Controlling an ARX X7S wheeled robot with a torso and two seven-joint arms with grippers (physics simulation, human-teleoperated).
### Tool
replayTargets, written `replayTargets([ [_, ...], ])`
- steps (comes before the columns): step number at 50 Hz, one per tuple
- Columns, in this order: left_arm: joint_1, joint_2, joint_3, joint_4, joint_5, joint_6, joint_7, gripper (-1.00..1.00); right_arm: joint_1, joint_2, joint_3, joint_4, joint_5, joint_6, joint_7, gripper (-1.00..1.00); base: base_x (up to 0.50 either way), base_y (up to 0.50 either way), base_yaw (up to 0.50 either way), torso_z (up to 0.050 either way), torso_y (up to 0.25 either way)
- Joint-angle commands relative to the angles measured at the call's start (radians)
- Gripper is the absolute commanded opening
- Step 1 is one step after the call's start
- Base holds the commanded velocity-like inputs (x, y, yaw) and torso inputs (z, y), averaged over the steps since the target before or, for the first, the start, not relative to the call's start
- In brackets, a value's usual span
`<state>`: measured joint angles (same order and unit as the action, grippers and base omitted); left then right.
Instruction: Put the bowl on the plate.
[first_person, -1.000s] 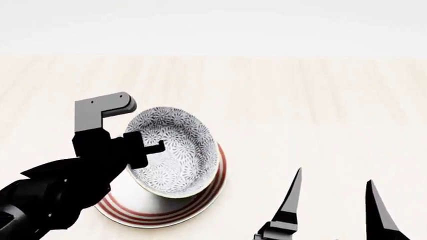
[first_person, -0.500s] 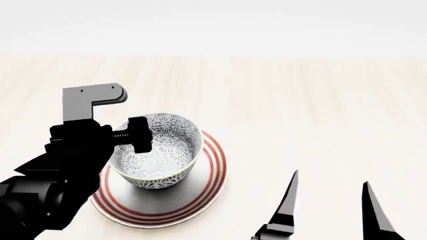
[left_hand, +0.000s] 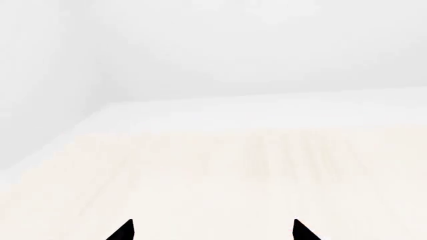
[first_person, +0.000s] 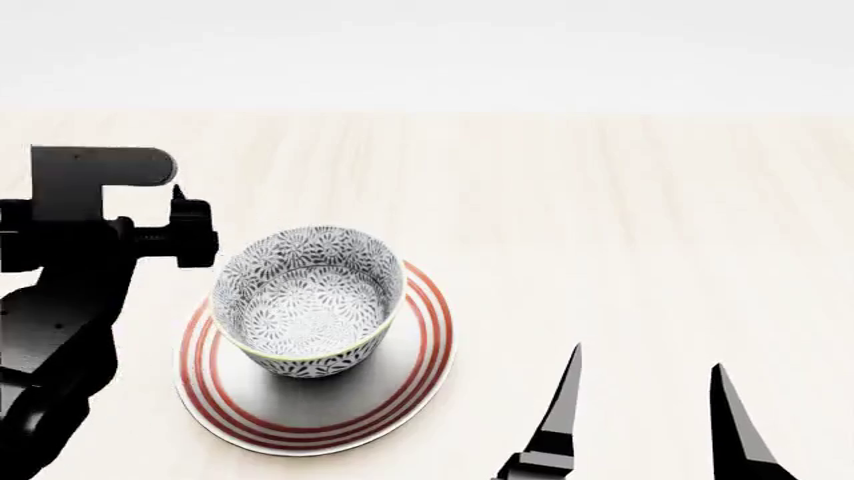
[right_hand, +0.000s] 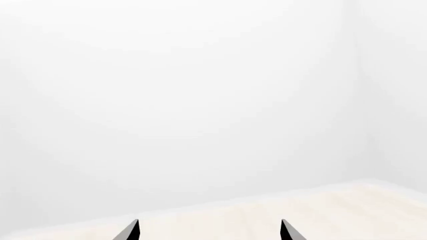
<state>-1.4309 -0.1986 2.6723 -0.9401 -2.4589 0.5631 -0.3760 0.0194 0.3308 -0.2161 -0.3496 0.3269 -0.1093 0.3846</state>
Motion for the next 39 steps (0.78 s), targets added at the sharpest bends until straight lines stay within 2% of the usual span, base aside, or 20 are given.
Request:
replayTargets([
  [1,-0.084,-0.185,0.115,0.465,0.165,0.397,-0.255,1.00,0.000,-0.017,0.009,-0.006,-0.032,0.006,-0.017,1.00,0.00,0.00,0.00,0.000,0.000],
  [3,-0.100,-0.211,0.146,0.548,0.237,0.470,-0.314,1.00,0.001,-0.018,0.006,-0.001,-0.034,0.004,-0.017,1.00,0.00,0.00,0.00,0.000,0.000],
  [4,-0.110,-0.252,0.136,0.584,0.387,0.483,-0.464,1.00,-0.002,-0.017,0.004,-0.007,-0.036,0.007,-0.016,1.00,0.00,0.00,0.00,0.000,0.000],
  [6,-0.122,-0.325,0.070,0.654,0.687,0.482,-0.681,1.00,-0.001,-0.018,0.000,-0.005,-0.040,0.007,-0.015,1.00,0.00,0.00,0.00,0.000,0.000],
  [7,-0.138,-0.349,0.081,0.706,0.837,0.481,-0.831,1.00,-0.001,-0.018,0.000,-0.007,-0.040,0.007,-0.015,1.00,0.00,0.00,0.00,0.000,0.000],
  [8,-0.133,-0.366,0.062,0.725,0.977,0.479,-0.894,1.00,0.000,-0.018,-0.001,-0.006,-0.040,0.007,-0.015,1.00,0.00,0.00,0.00,0.000,0.000],
  [11,-0.115,-0.409,0.050,0.794,1.176,0.470,-1.078,1.00,-0.002,-0.016,0.000,-0.007,-0.042,0.005,-0.013,1.00,0.00,0.00,0.00,0.000,0.000],
  [14,-0.095,-0.450,0.028,0.830,1.284,0.463,-1.172,1.00,-0.002,-0.015,0.000,-0.006,-0.041,0.002,-0.012,1.00,0.00,0.00,0.00,0.000,0.000],
  [15,-0.088,-0.467,0.010,0.840,1.317,0.442,-1.191,1.00,-0.002,-0.016,0.001,-0.003,-0.040,0.000,-0.012,1.00,0.00,0.00,0.00,0.000,0.000],
  [18,-0.028,-0.567,-0.139,0.898,1.419,0.342,-1.193,1.00,-0.001,-0.016,-0.003,0.001,-0.045,-0.002,-0.012,1.00,0.00,0.00,0.00,0.000,0.000],
  [20,0.032,-0.637,-0.293,0.941,1.509,0.211,-1.194,1.00,0.000,-0.016,-0.004,0.002,-0.046,-0.002,-0.011,1.00,0.00,0.00,0.00,0.000,0.000],
  [22,0.165,-0.724,-0.538,1.012,1.647,0.031,-1.194,1.00,0.001,-0.016,-0.003,0.008,-0.049,-0.006,-0.009,1.00,0.00,0.00,0.00,0.000,0.000],
  [23,0.222,-0.745,-0.626,1.031,1.691,-0.024,-1.194,1.00,0.000,-0.017,-0.002,0.011,-0.050,-0.009,-0.008,1.00,0.00,0.00,0.00,0.000,0.000],
  [25,0.291,-0.763,-0.718,1.058,1.751,-0.097,-1.193,1.00,-0.002,-0.017,-0.002,0.012,-0.053,-0.013,-0.007,1.00,0.00,0.00,0.00,0.000,0.000],
  [26,0.398,-0.782,-0.843,1.066,1.816,-0.134,-1.194,1.00,-0.001,-0.018,0.002,0.018,-0.056,-0.021,-0.004,1.00,0.00,0.00,0.00,0.000,0.000],
  [30,0.600,-0.778,-1.070,1.070,1.947,-0.199,-1.193,1.00,-0.003,-0.024,0.007,0.056,-0.072,-0.058,-0.002,1.00,0.00,0.00,0.00,0.000,0.000],
  [33,0.703,-0.768,-1.185,1.087,2.045,-0.245,-1.192,1.00,-0.005,-0.030,0.007,0.094,-0.087,-0.091,-0.003,1.00,0.00,0.00,0.00,0.000,0.000],
  [36,0.883,-0.745,-1.394,1.110,2.210,-0.287,-1.193,1.00,-0.018,-0.036,0.006,0.153,-0.121,-0.165,-0.008,1.00,0.00,0.00,0.00,0.000,0.000],
  [39,0.992,-0.716,-1.513,1.108,2.323,-0.297,-1.192,1.00,-0.020,-0.043,0.019,0.185,-0.124,-0.220,-0.007,1.00,0.00,0.00,0.00,0.000,0.000],
])
